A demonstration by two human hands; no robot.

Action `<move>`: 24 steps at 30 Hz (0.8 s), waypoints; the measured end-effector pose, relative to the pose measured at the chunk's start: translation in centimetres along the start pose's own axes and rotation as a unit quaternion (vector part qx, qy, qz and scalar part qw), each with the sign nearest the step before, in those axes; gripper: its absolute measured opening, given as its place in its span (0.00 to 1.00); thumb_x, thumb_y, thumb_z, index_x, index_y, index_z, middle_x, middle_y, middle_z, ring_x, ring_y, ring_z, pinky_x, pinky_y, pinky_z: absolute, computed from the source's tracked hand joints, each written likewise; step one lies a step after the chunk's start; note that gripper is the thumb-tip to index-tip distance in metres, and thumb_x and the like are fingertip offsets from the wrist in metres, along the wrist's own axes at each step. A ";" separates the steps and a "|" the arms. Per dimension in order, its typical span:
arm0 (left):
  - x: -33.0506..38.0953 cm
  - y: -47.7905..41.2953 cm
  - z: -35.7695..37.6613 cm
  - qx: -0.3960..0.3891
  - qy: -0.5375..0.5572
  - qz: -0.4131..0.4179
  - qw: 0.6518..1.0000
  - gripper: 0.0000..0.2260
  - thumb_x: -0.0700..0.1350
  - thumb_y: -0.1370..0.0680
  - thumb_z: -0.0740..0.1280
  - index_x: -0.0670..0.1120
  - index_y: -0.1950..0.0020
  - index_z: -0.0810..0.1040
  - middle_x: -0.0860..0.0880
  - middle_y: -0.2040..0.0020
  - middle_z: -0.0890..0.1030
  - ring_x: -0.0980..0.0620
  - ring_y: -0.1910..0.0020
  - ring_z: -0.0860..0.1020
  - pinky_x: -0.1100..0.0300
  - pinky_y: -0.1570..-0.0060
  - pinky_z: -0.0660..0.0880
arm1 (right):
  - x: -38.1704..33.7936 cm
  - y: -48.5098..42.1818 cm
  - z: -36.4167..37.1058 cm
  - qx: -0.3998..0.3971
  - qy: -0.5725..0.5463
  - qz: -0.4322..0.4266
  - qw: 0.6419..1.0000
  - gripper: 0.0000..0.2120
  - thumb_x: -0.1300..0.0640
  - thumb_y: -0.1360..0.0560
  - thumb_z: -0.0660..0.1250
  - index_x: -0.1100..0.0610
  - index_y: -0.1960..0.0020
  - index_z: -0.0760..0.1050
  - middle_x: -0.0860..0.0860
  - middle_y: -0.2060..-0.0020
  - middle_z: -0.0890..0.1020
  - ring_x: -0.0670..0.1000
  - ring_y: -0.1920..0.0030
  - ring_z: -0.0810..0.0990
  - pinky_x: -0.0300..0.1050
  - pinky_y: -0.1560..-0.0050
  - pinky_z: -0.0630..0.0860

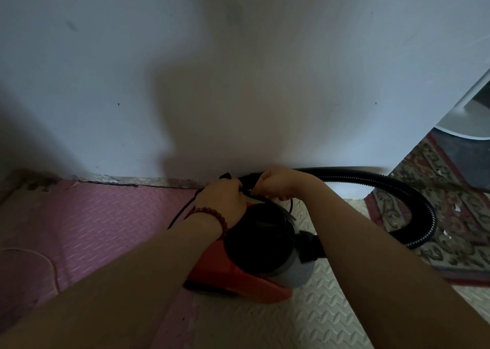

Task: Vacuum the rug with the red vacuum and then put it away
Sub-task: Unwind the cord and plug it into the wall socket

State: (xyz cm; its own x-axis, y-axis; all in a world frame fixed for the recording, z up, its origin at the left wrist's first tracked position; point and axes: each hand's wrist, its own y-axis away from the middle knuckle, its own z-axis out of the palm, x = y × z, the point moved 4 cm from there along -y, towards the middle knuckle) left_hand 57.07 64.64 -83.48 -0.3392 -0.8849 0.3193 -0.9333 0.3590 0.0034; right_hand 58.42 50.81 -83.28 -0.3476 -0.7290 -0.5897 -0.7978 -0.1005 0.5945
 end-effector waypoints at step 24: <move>3.6 0.5 -2.3 0.032 0.158 0.034 0.986 0.16 0.52 0.30 0.70 0.48 0.53 0.65 0.52 0.62 0.79 0.53 0.65 0.76 0.60 0.67 0.72 | -1.9 -0.7 0.0 0.082 -0.351 0.022 0.933 0.08 0.68 0.27 0.62 0.63 0.66 0.72 0.56 0.72 0.73 0.53 0.71 0.74 0.42 0.70 0.73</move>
State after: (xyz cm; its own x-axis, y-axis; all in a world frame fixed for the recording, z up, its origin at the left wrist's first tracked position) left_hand 55.61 62.32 -80.16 -0.3566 -0.7197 0.5957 -0.9189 0.3854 -0.0844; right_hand 59.68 52.24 -82.59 -0.5727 -0.1020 -0.8134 -0.8198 0.0667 0.5688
